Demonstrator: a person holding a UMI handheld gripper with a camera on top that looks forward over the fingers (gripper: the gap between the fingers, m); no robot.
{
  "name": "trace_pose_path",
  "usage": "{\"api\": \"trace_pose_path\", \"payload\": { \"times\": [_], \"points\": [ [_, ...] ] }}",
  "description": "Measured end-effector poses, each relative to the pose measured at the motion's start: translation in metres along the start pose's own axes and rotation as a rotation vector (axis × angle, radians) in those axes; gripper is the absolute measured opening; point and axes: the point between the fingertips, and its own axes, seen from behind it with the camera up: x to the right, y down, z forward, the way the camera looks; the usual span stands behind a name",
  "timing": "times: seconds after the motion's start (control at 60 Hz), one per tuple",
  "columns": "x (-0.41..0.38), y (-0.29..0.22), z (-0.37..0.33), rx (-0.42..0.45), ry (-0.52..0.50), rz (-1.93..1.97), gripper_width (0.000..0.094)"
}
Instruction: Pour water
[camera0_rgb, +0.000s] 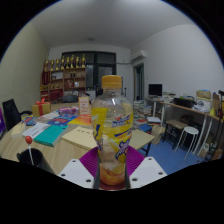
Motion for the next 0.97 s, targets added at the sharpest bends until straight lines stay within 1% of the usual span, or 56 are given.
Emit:
{"api": "trace_pose_path", "payload": {
  "times": [0.083,0.133,0.167,0.2,0.25,0.267,0.283,0.317,0.333,0.383,0.533,0.683,0.767,0.8,0.867,0.967],
  "points": [
    [0.005,-0.003,0.002,-0.004,-0.002,0.016,0.0355],
    [-0.004,-0.002,-0.001,-0.003,-0.001,0.024,0.0398],
    [-0.005,-0.002,-0.002,-0.003,0.000,0.023,0.0463],
    [-0.001,-0.004,-0.002,-0.016,0.000,0.022,0.0505],
    [-0.002,0.008,-0.009,-0.056,0.016,0.040,0.0605],
    [-0.003,0.012,-0.011,-0.068,0.014,0.048,0.0667],
    [0.024,0.019,-0.010,-0.076,0.001,0.055,0.0730],
    [0.005,0.014,-0.021,-0.083,-0.004,0.069,0.0854],
    [-0.005,0.013,-0.025,-0.082,-0.006,0.075,0.0856],
    [-0.005,0.012,-0.038,-0.086,-0.009,0.077,0.0821],
    [-0.007,-0.003,-0.108,-0.052,0.003,0.080,0.0832],
    [-0.044,-0.019,-0.223,0.012,-0.049,0.060,0.0834],
    [-0.062,-0.022,-0.289,0.049,-0.056,0.039,0.0833],
    [-0.069,-0.020,-0.303,0.059,-0.057,0.030,0.0832],
    [-0.083,-0.014,-0.354,0.077,-0.060,0.023,0.0834],
    [-0.106,0.003,-0.408,0.111,-0.092,0.023,0.0829]
  ]
}}
